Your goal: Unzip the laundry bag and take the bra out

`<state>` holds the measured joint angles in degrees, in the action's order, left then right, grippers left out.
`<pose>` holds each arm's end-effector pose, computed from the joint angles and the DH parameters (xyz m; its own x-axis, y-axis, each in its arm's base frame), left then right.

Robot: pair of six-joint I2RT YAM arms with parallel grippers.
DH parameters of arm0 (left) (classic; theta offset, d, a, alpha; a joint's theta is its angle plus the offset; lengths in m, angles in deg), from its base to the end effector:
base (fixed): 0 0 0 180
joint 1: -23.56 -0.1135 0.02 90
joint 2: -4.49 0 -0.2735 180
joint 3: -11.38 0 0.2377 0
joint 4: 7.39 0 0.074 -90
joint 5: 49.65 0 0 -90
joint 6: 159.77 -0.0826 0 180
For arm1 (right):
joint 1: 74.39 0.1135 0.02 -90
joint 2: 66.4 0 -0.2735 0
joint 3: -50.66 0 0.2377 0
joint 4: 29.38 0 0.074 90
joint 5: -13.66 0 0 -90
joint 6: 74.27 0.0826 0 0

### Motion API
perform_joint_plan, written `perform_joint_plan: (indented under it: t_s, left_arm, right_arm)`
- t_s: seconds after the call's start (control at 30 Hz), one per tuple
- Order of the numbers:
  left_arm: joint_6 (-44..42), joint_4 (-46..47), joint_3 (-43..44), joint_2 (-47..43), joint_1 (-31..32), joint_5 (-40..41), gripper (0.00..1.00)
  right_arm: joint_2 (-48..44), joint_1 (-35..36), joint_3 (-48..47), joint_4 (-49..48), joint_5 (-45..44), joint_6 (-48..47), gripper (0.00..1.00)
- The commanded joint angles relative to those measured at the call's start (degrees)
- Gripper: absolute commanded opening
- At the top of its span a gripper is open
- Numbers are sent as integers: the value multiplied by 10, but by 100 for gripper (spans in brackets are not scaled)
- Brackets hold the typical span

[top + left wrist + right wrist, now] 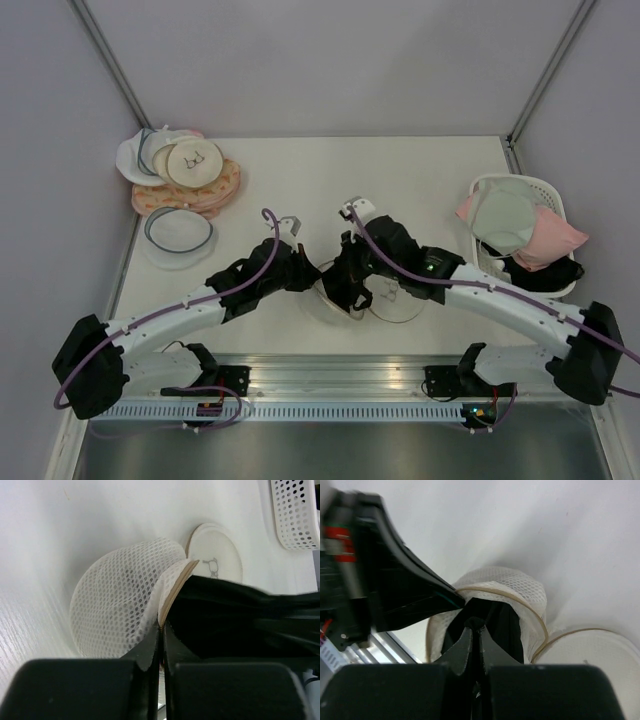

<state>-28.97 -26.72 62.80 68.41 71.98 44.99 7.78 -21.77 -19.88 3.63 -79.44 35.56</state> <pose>0.1806 -0.1935 0.2253 -0.7223 -0.1672 -0.6710 0.3012 0.7974 -0.5229 0.1907 0.2422 0.2681 -0.6011 -0.2289 -0.7657 -0.5987 0.7636 0.2418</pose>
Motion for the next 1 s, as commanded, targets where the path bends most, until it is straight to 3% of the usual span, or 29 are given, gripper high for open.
perform_joint_plan:
  t_s: [0.0,0.13,0.37,0.43,0.6,0.67,0.87,0.97]
  left_arm:
    - [-7,-1,-4,12,3,19,2]
    - [4,17,-23,16,3,14,2]
    - [12,30,-37,14,3,22,2]
    - [16,32,-42,9,3,24,2]
    - [18,30,-47,-4,3,38,2]
    - [19,25,-47,-8,2,40,2]
    - [21,3,-40,-20,2,29,2]
    - [20,-9,-36,-27,1,24,2]
  right_arm:
    - [-98,0,-20,-22,-39,-3,0]
    - [-150,0,-54,4,-151,-20,1]
    - [-143,-16,-135,92,-427,-21,1]
    - [-135,-44,-153,95,-453,-25,1]
    - [-119,-165,-172,69,-482,-46,1]
    - [-103,-217,-197,73,-456,-38,0]
    - [-68,-461,-243,53,-370,0,0]
    - [-51,-511,-270,48,-364,13,1]
